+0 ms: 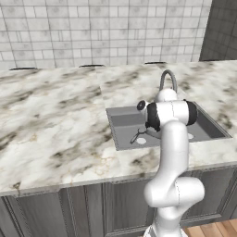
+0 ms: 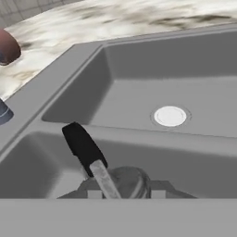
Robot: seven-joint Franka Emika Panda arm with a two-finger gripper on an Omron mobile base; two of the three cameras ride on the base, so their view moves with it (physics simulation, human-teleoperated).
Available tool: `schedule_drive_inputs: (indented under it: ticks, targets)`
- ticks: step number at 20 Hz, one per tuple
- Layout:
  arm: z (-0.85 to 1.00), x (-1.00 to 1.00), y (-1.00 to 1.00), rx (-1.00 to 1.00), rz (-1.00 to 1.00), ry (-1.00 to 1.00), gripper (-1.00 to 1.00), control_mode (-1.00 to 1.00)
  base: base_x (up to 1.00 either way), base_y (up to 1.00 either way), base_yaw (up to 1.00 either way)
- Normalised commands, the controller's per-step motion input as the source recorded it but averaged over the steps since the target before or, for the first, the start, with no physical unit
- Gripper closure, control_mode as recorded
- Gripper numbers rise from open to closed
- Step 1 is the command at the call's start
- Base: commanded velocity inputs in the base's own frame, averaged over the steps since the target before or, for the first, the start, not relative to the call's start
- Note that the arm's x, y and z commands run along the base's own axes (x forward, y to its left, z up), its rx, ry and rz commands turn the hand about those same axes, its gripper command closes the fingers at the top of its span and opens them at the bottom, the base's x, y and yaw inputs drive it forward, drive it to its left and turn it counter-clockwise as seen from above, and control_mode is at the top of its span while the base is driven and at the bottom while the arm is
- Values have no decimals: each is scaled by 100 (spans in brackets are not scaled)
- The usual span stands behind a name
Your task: Open the cabinet, pick the kettle from the cabinet, and place it in the sink.
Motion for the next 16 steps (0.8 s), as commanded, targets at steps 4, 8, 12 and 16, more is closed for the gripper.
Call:
schedule_drive_inputs:
  ticks: [4, 8, 12, 16]
  targets:
    - [-52, -11, 0, 1, -10, -7, 100, -100, 0, 0, 0]
    - [-59, -27, 5, 0, -11, -5, 100, -100, 0, 0, 0]
    - [-64, -31, 16, 0, -11, -5, 100, -100, 0, 0, 0]
    - [-66, -31, 21, 0, -12, -3, 100, -100, 0, 0, 0]
